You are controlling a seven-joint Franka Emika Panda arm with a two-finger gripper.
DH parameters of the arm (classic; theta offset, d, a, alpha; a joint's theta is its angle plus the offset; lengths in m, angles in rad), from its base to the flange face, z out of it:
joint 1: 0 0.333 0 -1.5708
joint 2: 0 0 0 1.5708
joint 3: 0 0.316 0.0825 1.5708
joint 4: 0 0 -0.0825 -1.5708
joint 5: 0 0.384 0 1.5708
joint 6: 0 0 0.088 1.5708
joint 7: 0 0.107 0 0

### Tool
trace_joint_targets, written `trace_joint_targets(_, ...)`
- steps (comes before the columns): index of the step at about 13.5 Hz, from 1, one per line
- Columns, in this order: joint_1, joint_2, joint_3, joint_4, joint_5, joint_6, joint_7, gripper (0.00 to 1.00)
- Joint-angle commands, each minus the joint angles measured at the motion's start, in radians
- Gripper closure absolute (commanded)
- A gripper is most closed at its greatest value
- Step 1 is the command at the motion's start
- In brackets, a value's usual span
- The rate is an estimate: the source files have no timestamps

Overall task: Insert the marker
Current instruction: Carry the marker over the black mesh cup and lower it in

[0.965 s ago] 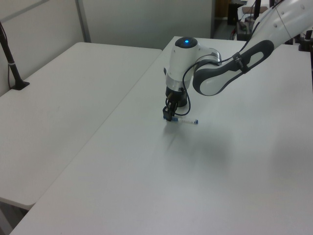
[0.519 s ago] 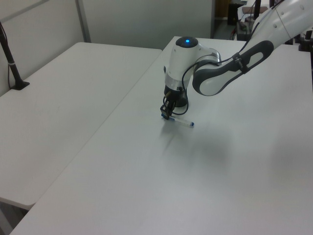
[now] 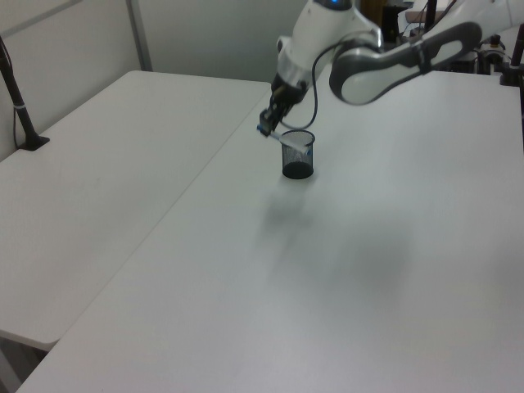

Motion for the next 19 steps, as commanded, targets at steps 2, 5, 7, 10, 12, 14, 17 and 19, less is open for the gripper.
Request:
trace_joint_targets(2,-0.058,-0.087,-0.004,-0.095,-0.111,0.111,0.025,0.86)
trace_joint_targets(5,-0.123,-0.081,-0.007,-0.140,-0.185,0.249,0.027,0.86)
trace_joint_targets(7,-0.152,-0.069,-0.011,-0.142,-0.196,0.289,0.027,0.86)
trace_joint_targets(10,-0.157,-0.038,-0.011,-0.140,-0.202,0.352,0.030,0.86)
trace_joint_targets(12,-0.148,0.002,-0.012,-0.129,-0.204,0.355,0.030,0.86)
trace_joint_targets(14,-0.148,0.016,-0.012,-0.129,-0.205,0.355,0.030,0.86)
trace_joint_targets(17,-0.146,0.032,-0.012,-0.117,-0.210,0.377,0.030,0.86)
trace_joint_targets(19,-0.146,0.033,-0.012,-0.117,-0.210,0.383,0.030,0.76)
